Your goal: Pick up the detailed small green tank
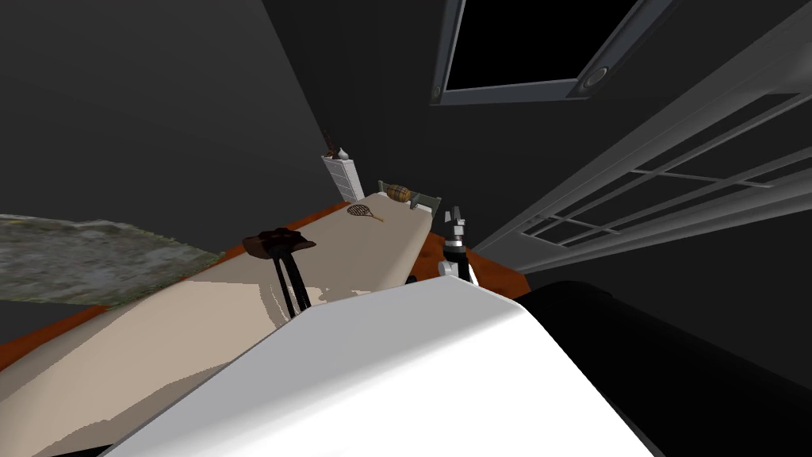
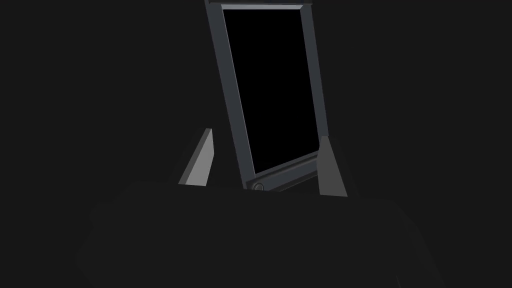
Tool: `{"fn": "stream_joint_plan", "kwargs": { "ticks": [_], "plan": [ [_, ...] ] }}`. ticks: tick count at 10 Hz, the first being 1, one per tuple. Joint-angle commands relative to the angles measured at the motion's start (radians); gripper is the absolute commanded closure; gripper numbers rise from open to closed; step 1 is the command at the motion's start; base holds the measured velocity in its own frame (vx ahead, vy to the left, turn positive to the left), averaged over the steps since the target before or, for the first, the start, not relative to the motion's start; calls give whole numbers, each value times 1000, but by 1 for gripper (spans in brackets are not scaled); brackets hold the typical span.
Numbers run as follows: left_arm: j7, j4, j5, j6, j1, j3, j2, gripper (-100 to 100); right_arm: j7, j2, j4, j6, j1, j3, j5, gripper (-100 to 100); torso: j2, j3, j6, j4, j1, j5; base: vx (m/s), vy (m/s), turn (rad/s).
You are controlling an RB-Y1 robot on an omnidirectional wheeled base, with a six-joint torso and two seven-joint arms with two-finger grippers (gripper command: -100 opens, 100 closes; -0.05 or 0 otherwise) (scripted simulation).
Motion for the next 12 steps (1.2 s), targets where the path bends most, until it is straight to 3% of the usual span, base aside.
{"fn": "stream_joint_plan", "kwargs": {
  "ticks": [1, 4, 5, 6, 10, 11, 12],
  "plan": [
    [-7, 29, -6, -11, -20, -5, -9, -100, 0, 0, 0, 0, 0, 0, 0, 0, 0, 0, 0, 0, 0, 0, 0, 0, 0],
    [-21, 86, -19, -34, -59, -14, -28, -100, 0, 0, 0, 0, 0, 0, 0, 0, 1, 0, 0, 0, 1, 0, 0, 2, 1],
    [-17, 73, -15, -27, -51, -11, -23, -100, 0, 0, 0, 0, 0, 0, 0, 0, 1, 0, 0, 0, 2, 0, 0, 0, 0],
    [-18, 75, -15, -28, -53, -11, -23, 100, 0, 0, 0, 0, 0, 0, 0, 0, 1, 0, 0, 0, 2, 0, 0, 0, 0],
    [-18, 73, -15, -29, -52, -11, -23, 100, 0, 0, 0, 0, 0, 0, 0, 0, 0, 0, 0, 0, 6, 3, 0, 0, 0],
    [-18, 73, -15, -29, -52, -11, -23, 0, 0, 0, 0, 0, 0, 0, 0, 0, 0, 0, 0, 0, 6, 3, 0, 0, 0],
    [-9, 38, -8, -15, -26, -6, -12, 100, 0, 0, 0, 0, 0, 0, 0, 0, 0, 0, 0, 0, 6, 3, 0, 0, 0]
  ]
}}
